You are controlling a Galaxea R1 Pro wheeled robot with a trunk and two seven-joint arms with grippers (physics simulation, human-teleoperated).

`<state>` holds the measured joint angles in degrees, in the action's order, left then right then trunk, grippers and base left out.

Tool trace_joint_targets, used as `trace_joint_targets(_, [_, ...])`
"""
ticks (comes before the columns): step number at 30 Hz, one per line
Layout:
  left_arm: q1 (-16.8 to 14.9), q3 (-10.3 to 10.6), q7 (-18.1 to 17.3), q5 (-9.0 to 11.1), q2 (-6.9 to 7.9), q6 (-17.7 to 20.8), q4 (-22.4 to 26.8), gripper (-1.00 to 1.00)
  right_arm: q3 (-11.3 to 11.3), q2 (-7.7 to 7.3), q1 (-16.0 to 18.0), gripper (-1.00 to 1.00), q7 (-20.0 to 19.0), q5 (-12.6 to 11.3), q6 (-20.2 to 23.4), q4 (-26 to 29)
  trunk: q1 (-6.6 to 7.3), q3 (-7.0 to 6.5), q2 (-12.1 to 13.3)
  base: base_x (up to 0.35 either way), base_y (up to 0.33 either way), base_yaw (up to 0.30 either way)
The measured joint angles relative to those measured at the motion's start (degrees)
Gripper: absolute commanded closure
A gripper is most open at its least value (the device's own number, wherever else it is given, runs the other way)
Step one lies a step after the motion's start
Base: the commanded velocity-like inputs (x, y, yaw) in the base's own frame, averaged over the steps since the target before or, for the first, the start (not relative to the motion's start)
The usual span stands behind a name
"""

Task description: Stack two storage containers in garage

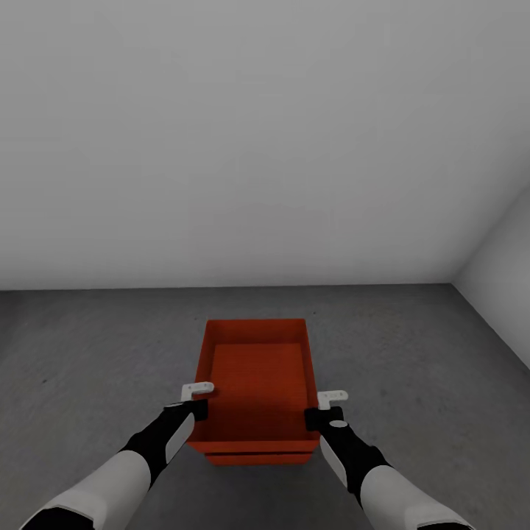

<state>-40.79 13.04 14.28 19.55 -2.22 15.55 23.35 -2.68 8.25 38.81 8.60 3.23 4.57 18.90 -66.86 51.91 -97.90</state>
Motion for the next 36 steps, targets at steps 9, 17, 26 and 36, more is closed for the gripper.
trace_joint_targets(9, [0.0,0.0,0.0,0.0,0.00,0.0,0.0,1.00,0.0,0.02,0.0,1.00,0.0,0.0,0.0,0.0,-0.21,0.18,-0.4,0.000,0.000,0.000])
trace_joint_targets(17, [0.0,-0.1,-0.1,-0.2,0.00,0.0,0.0,1.00,0.0,0.02,0.0,1.00,0.0,-0.1,-0.1,0.0,-1.97,1.61,-3.6,0.000,0.000,0.000])
trace_joint_targets(26, [0.0,-0.3,-0.2,-0.3,0.00,0.0,0.0,1.00,0.0,0.04,0.0,1.00,0.1,0.0,-0.1,0.0,-3.73,3.05,-6.8,0.000,0.000,0.000])
trace_joint_targets(36, [-0.1,0.5,0.6,-0.1,-0.05,1.1,0.7,1.00,0.2,-0.13,0.0,1.00,-0.3,-0.3,-0.1,-0.2,-4.36,3.56,-8.0,0.000,0.000,0.000])
